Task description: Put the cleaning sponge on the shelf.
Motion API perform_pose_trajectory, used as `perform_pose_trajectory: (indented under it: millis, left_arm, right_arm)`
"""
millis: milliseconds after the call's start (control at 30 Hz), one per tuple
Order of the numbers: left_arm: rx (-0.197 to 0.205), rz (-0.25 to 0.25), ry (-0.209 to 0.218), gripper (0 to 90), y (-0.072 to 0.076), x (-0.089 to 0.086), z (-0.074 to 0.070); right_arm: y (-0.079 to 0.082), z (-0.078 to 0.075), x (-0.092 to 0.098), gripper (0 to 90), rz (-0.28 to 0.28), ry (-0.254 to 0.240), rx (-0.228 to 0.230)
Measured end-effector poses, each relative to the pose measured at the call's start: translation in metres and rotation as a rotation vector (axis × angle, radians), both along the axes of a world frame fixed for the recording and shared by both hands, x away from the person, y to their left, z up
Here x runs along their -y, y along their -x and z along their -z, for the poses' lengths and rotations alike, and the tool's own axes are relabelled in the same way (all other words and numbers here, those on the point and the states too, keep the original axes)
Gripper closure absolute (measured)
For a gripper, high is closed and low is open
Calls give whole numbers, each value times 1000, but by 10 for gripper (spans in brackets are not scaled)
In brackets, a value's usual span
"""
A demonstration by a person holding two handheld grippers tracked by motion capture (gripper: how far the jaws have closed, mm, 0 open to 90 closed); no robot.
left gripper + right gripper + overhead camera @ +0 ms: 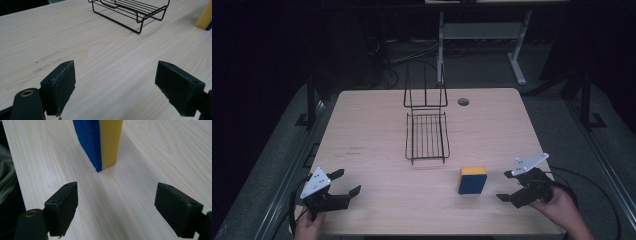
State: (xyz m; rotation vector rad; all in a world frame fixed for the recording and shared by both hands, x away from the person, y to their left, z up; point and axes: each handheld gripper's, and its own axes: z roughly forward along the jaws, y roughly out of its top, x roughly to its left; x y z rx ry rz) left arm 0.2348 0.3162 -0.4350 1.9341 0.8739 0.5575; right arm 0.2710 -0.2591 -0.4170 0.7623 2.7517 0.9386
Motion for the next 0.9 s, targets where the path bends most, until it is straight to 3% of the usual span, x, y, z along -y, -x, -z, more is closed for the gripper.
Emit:
perform_pose_trajectory:
  millis: [900]
  left_arm:
    - [2, 2, 0, 161, 0, 0, 0]
  right_arm:
    - [-16, -9, -39, 183, -99, 21, -13]
